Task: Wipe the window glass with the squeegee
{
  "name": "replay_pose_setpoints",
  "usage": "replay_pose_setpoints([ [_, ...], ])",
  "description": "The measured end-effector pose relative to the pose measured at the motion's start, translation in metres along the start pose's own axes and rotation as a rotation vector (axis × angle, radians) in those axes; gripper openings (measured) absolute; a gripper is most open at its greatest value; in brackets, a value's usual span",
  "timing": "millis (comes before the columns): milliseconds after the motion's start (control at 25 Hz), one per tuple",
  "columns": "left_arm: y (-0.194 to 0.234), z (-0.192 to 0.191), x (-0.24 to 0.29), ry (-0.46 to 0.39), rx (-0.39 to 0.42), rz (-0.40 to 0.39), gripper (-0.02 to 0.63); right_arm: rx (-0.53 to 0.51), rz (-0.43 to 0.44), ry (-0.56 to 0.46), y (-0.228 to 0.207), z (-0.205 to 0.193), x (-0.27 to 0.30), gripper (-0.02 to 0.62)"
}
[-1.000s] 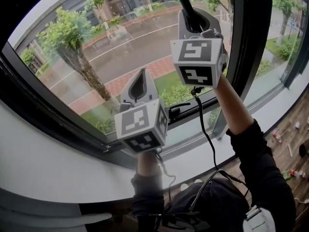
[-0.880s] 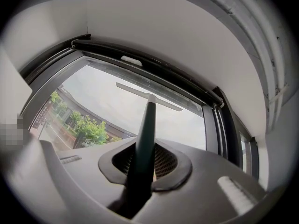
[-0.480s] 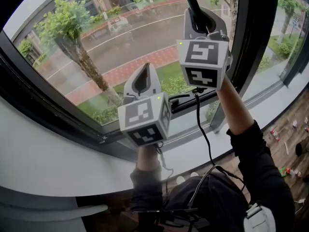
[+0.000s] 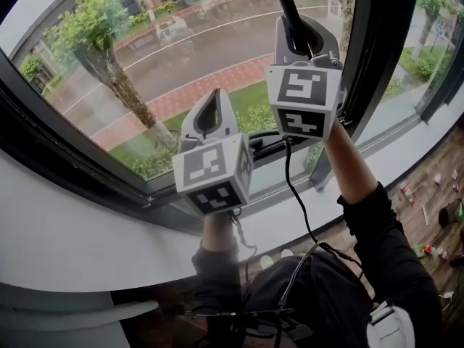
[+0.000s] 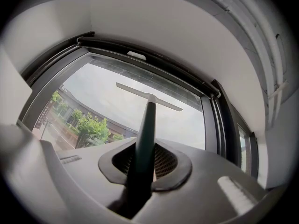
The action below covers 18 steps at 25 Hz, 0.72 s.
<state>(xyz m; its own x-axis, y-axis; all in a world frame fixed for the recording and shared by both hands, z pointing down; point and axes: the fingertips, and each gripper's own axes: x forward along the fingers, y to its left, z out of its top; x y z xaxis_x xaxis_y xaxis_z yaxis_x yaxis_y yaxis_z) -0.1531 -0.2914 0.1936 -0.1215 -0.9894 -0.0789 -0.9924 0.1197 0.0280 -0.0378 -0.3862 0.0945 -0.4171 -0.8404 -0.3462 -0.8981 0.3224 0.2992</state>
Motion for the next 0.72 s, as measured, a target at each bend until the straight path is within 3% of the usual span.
replay_pose_setpoints([
  [720, -0.004, -0.053, -0.012, 0.071, -0.031, -0.012, 0.003, 0.005, 0.018, 0.06, 0.021, -0.053, -0.034, 0.06],
])
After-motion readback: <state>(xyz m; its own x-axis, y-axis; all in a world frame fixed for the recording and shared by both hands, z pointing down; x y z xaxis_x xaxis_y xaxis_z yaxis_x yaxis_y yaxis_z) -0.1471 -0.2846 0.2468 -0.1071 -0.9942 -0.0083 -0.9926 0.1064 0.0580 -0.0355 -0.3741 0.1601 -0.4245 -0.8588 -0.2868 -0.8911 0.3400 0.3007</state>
